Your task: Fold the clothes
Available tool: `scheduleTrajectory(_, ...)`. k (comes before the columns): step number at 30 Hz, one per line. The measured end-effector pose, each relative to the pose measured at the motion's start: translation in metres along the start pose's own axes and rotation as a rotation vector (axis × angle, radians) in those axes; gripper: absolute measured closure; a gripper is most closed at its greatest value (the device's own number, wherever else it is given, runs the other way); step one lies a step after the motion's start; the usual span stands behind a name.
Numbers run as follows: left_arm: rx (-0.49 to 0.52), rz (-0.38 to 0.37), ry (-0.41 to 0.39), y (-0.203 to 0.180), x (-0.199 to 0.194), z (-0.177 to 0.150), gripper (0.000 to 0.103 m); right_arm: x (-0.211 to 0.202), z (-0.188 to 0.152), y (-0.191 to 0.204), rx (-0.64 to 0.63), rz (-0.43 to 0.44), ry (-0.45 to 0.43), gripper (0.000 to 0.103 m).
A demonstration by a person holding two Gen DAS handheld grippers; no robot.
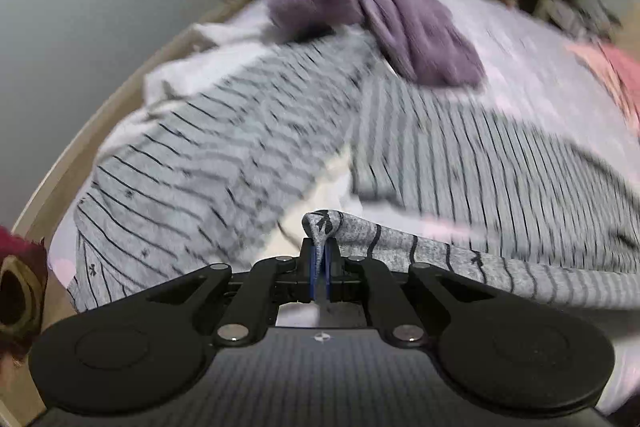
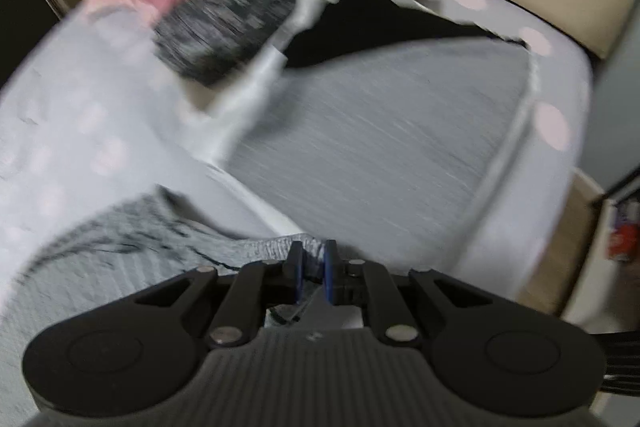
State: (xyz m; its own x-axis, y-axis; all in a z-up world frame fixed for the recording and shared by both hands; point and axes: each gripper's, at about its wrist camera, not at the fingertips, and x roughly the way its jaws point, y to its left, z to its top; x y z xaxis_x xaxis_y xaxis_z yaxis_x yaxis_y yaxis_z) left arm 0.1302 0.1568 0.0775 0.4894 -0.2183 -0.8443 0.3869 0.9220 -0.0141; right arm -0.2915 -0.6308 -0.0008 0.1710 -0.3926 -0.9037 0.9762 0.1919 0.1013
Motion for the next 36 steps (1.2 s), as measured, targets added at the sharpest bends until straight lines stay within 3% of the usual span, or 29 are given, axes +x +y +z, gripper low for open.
scheduleTrajectory(4,0.124,0.005,0.147,-0.016,0.021,-0.011,0.1,0.03,-0.013,-0.007,-0.028,-0.025,0.042,0.092)
scheduleTrajectory(7,0.184,0.008,0.204,-0.023,0.031,-0.016,0.1,0.042,-0.014,-0.006,-0.06,-0.031,0.057,0.091)
scheduleTrajectory(10,0.199,-0.041,0.252,-0.023,0.035,-0.019,0.095,0.034,-0.013,-0.001,-0.127,-0.026,0.042,0.086)
scheduleTrajectory(12,0.195,-0.052,0.26,-0.019,0.031,-0.018,0.094,0.025,-0.014,0.002,-0.174,-0.025,0.022,0.077)
scheduleTrajectory(18,0.161,-0.079,0.218,-0.01,0.016,0.002,0.085,-0.012,-0.016,0.004,-0.248,0.007,-0.056,0.075)
scheduleTrajectory(23,0.096,-0.049,0.091,-0.016,0.034,0.037,0.081,-0.017,-0.014,0.039,-0.289,0.087,-0.163,0.071)
scheduleTrajectory(27,0.165,-0.021,0.146,-0.049,0.082,0.053,0.076,-0.003,-0.012,0.071,-0.282,0.138,-0.171,0.069)
scheduleTrajectory(31,0.239,0.044,0.24,-0.069,0.134,0.044,0.074,0.017,-0.011,0.096,-0.272,0.19,-0.195,0.062)
scheduleTrajectory(32,0.235,0.056,0.251,-0.069,0.144,0.04,0.074,0.021,-0.009,0.1,-0.27,0.196,-0.198,0.061)
scheduleTrajectory(33,0.219,0.063,0.254,-0.067,0.152,0.038,0.081,0.026,-0.006,0.103,-0.269,0.2,-0.2,0.061)
scheduleTrajectory(34,0.205,0.068,0.256,-0.066,0.156,0.039,0.099,0.032,-0.003,0.107,-0.27,0.202,-0.202,0.061)
scheduleTrajectory(36,0.181,0.077,0.262,-0.063,0.163,0.039,0.103,0.042,0.004,0.112,-0.269,0.203,-0.203,0.06)
